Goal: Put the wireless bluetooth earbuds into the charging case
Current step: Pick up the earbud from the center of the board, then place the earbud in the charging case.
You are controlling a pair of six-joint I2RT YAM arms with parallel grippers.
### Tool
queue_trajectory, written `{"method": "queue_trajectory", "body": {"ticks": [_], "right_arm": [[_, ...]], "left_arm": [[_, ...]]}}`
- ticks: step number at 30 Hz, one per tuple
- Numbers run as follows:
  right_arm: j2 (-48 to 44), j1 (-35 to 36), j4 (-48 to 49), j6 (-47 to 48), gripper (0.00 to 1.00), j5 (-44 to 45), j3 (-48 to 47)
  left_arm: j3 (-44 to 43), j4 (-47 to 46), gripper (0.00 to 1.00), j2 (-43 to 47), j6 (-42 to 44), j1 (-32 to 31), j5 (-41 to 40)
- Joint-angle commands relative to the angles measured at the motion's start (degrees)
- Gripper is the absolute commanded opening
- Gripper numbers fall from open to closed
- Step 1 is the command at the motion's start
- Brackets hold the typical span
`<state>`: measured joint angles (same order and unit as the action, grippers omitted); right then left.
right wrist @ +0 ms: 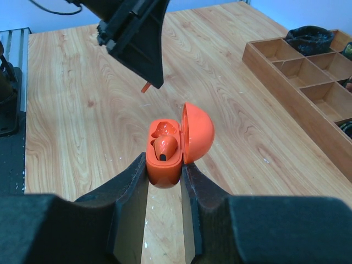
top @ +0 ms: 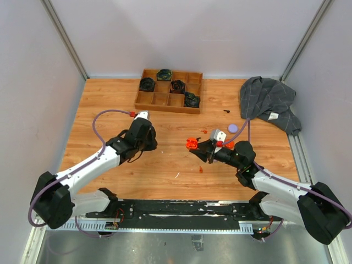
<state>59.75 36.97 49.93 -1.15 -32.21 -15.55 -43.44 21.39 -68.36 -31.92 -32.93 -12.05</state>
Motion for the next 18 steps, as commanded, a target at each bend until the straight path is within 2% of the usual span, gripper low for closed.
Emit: {"method": "queue_trajectory", "body": {"ticks": [1, 9, 18], "right_arm": [[-0.5, -0.24, 4.22, 0.97, 0.06, 1.49, 0.58], [-1.2, -0.23, 4.81, 0.97, 0.06, 2.36, 1.13], [-1.06, -0.23, 4.94, 0.97, 0.06, 3.11, 1.24]], "left_arm": [[0.86, -6.44, 0.1, 4.29, -5.56, -7.05, -4.62], [2.74, -15.85, 0.1, 7.81, -8.95, -16.89, -8.41], [2.2, -24.33, 0.1, 8.9, -8.71, -23.49, -13.62]]}}
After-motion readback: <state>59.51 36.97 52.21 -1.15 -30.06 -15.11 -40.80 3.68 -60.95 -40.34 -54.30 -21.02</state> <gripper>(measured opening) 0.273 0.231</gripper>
